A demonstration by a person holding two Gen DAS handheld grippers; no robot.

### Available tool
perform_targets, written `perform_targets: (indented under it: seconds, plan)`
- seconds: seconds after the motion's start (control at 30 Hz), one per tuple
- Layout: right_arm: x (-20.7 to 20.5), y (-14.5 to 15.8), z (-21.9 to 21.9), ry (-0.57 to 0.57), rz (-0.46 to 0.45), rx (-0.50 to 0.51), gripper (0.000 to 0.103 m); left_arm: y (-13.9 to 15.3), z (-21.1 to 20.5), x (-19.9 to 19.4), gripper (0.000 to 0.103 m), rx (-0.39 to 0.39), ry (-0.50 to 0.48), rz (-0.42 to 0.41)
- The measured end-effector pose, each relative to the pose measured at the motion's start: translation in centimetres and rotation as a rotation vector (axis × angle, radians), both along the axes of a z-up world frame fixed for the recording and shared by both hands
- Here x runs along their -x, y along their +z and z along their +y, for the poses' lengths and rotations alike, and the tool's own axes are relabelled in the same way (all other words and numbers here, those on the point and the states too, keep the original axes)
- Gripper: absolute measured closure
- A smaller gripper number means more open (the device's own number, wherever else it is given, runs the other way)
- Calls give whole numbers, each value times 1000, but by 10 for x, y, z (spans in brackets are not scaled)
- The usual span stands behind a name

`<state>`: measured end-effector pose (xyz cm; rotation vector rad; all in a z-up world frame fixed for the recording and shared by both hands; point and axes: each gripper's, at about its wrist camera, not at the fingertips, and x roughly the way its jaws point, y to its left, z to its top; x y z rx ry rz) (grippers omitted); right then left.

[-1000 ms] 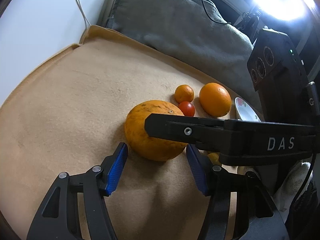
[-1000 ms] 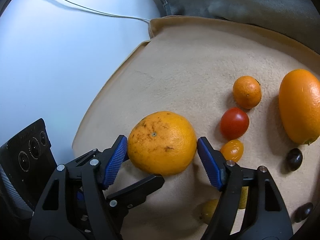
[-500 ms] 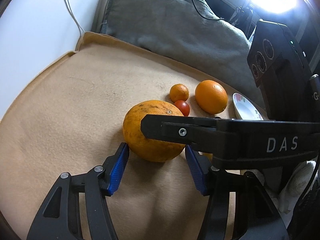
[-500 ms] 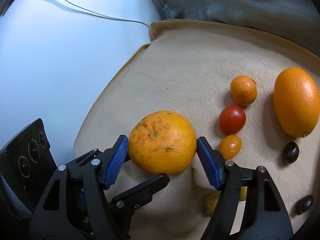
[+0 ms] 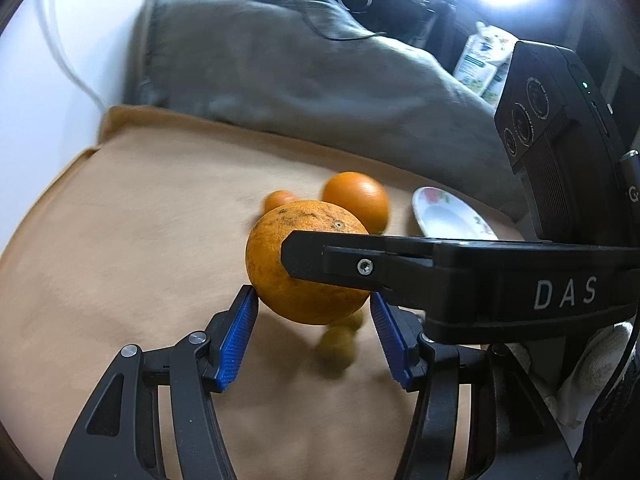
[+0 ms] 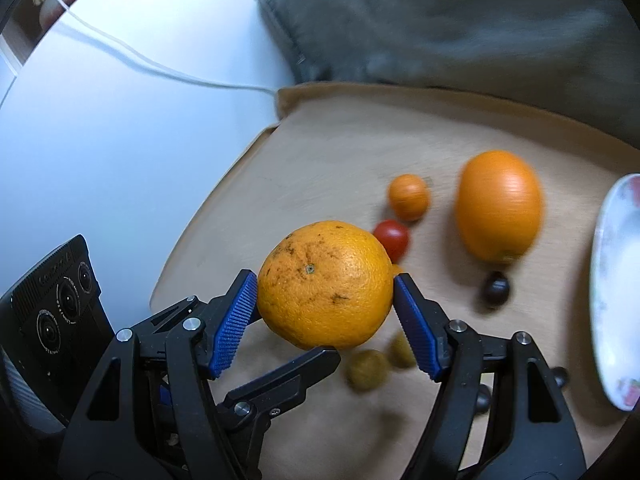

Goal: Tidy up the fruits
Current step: 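Carry the spotted orange with the right gripper and lower it onto the plate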

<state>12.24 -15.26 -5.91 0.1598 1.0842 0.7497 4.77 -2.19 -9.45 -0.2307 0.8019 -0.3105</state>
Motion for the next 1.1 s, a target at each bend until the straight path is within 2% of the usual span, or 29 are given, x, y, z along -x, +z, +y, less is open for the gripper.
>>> perform_targets:
  seconds: [0.33,0.67,1.1]
  plan:
    - [-4,17,-86,-138,-25,1,30,13,-73,-19,46,-10,-143,-25]
    - [-10,10,-164,-262,-8,-9,30,12,-141,-38,45,-43,-265,-20]
    - [-20,-8,-200,-318,33,-5,30,-3,-178,-57,44,-59,-318,35]
